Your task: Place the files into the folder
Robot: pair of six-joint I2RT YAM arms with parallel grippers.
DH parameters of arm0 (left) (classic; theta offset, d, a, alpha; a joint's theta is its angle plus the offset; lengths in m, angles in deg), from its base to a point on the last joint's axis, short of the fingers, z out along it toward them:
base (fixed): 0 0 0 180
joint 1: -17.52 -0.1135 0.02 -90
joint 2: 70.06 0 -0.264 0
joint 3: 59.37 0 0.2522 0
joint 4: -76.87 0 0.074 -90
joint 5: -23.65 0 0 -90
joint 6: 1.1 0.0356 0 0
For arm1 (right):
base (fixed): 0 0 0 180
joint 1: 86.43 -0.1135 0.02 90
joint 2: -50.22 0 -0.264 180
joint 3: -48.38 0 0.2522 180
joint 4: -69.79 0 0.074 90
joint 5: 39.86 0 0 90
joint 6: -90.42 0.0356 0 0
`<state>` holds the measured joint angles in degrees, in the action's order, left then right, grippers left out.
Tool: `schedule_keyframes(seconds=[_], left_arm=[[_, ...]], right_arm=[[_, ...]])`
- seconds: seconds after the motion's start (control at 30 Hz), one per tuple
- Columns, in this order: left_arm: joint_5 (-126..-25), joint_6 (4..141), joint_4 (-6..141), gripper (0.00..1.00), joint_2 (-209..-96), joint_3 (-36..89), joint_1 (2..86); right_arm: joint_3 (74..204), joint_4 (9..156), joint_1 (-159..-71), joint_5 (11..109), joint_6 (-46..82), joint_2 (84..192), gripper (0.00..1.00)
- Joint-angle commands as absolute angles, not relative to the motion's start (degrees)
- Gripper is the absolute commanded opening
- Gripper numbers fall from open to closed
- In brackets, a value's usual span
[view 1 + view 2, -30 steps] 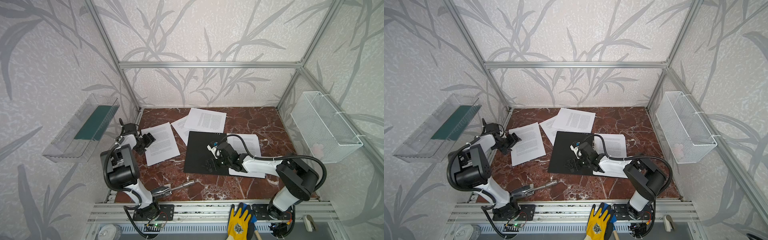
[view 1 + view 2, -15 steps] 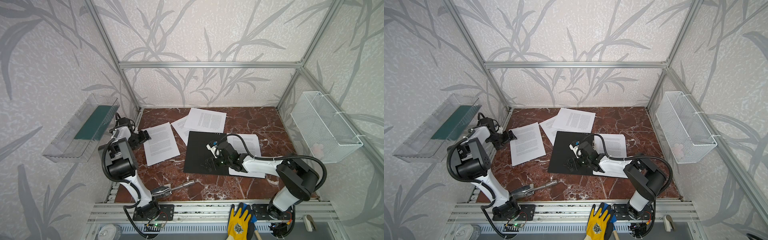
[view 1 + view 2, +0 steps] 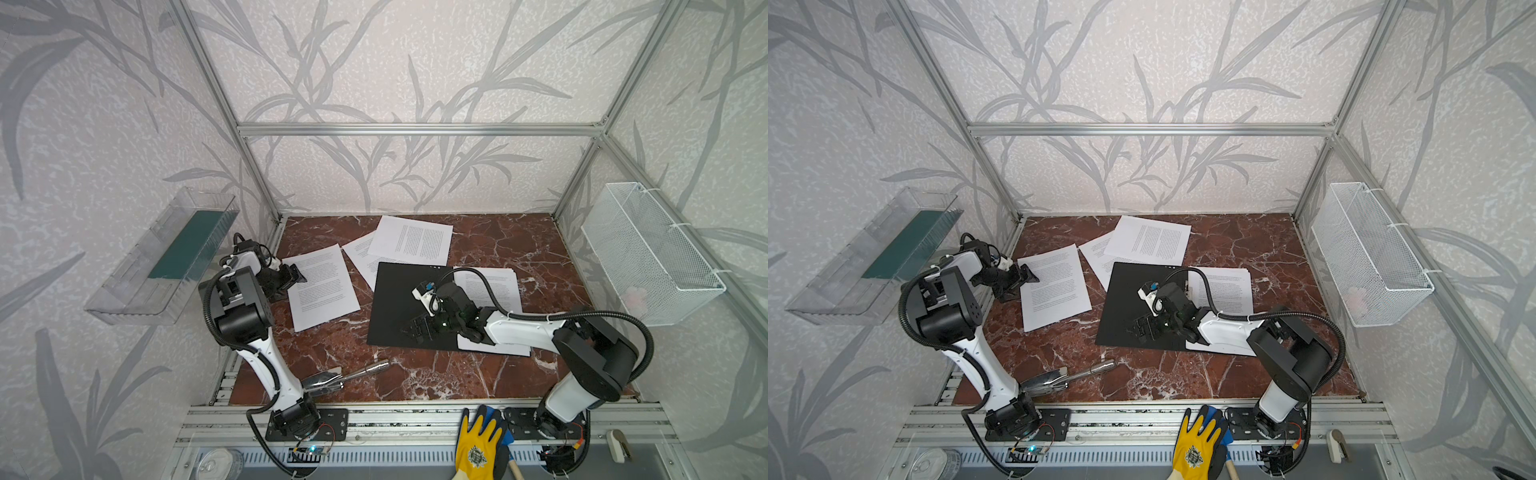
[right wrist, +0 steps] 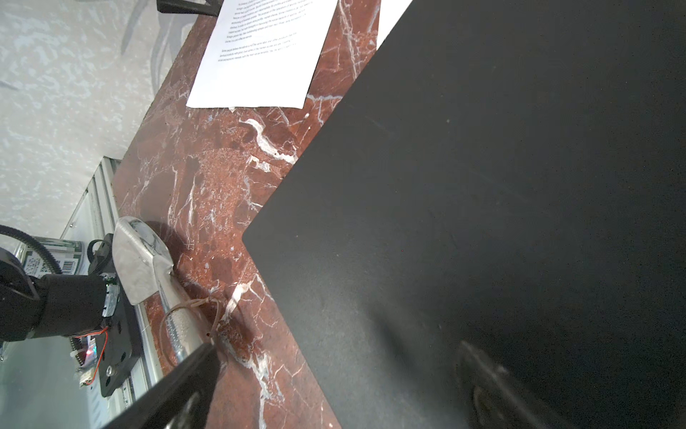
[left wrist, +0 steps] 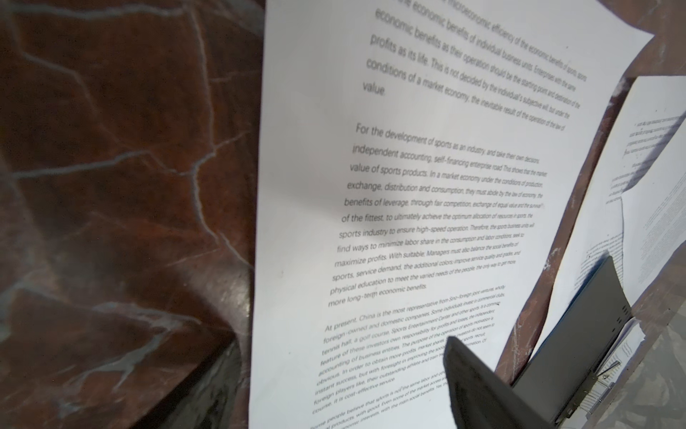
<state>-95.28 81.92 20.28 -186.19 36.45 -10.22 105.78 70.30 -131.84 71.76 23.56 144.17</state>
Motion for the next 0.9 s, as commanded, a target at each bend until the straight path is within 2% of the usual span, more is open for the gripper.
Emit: schedule_keyframes(seconds=[0.0,0.2,0.53,0.67,0.87], left_arm=[[-98.18,84.52,19.21,0.85,-188.13,36.96,-11.22],[-103.42,86.29,18.28,0.82,-189.86,35.45,-11.28],[-118.72,85.72,22.85,0.77,-185.49,31.62,-9.69],[-121.15,85.80,23.62,0.76,-184.55,31.16,-8.33],[-125.89,78.41,34.43,0.73,-182.52,27.05,-7.07]], right_arm=[[105.04,68.53,-131.50,73.25,24.14,142.50,0.99],[104.88,67.83,-131.25,74.14,24.60,142.68,0.99],[104.89,67.41,-131.25,74.92,25.12,142.94,0.99],[104.95,67.51,-131.20,74.92,25.03,143.02,0.99],[105.04,66.95,-131.17,75.53,25.30,143.55,0.99]])
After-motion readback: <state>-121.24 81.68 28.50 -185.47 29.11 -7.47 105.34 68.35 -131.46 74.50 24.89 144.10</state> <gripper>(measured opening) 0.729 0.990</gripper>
